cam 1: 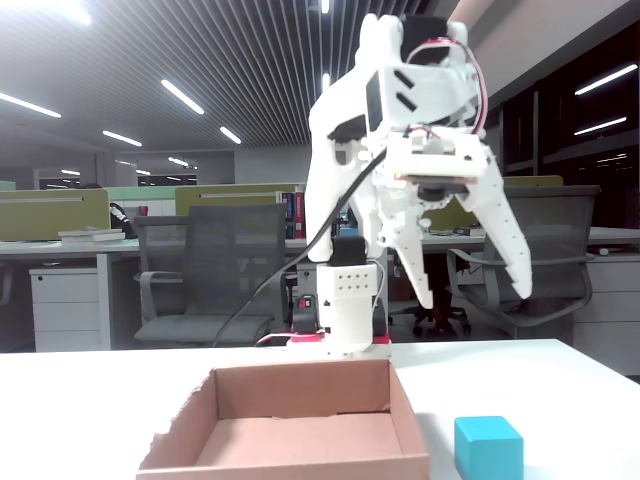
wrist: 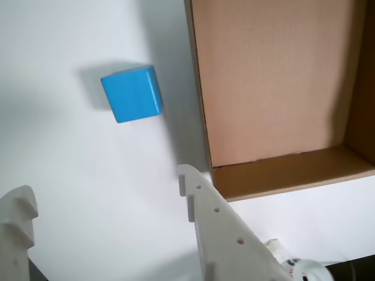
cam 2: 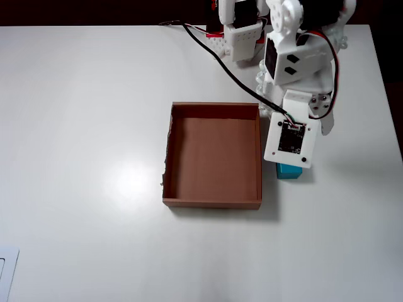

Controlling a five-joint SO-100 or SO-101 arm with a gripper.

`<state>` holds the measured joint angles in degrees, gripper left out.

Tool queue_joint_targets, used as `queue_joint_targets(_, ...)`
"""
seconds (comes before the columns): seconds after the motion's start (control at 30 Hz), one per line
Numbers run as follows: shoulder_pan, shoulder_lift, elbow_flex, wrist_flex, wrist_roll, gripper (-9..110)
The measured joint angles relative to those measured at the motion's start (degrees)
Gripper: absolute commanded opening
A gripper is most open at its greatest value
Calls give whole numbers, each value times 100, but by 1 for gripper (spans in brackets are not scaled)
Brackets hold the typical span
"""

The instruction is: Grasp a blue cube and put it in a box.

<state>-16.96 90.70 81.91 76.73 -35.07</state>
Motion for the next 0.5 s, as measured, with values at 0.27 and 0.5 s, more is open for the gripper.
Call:
queue_joint_targets(0.27, 0, -738, -185, 44, -97, 32)
queue_joint_targets(0.5, 26, -1274, -229, -62, -97, 32)
